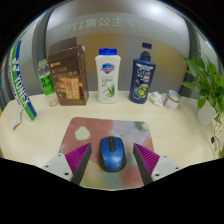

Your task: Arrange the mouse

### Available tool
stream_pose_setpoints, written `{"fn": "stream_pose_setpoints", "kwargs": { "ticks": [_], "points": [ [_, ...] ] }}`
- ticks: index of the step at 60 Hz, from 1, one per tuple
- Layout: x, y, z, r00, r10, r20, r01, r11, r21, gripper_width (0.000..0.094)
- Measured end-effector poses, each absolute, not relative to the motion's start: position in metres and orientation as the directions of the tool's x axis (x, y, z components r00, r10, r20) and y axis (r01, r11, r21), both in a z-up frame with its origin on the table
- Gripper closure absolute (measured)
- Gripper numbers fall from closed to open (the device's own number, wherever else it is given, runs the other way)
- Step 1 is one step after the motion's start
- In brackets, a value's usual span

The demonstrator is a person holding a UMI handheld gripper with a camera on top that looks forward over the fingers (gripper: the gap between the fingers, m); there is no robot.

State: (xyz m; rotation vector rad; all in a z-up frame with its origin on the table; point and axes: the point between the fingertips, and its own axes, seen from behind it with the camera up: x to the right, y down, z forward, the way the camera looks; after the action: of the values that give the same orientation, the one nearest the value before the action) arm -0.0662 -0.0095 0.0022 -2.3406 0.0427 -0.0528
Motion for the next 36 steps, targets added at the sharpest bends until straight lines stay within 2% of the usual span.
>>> {"fn": "stream_pose_setpoints", "kwargs": {
  "ticks": [11, 23, 36],
  "points": [
    [-0.067, -0.035, 0.058, 0.995, -0.068, 0.078, 0.015, -0.650, -0.760, 0.0085],
    [-0.080, -0.100, 0.121, 0.988, -0.103, 0.111, 0.025, -0.612, -0.790, 0.0085],
    [-0.097, -0.179, 0.152, 0.983, -0.131, 0.133, 0.026, -0.609, -0.793, 0.0087]
  ]
}}
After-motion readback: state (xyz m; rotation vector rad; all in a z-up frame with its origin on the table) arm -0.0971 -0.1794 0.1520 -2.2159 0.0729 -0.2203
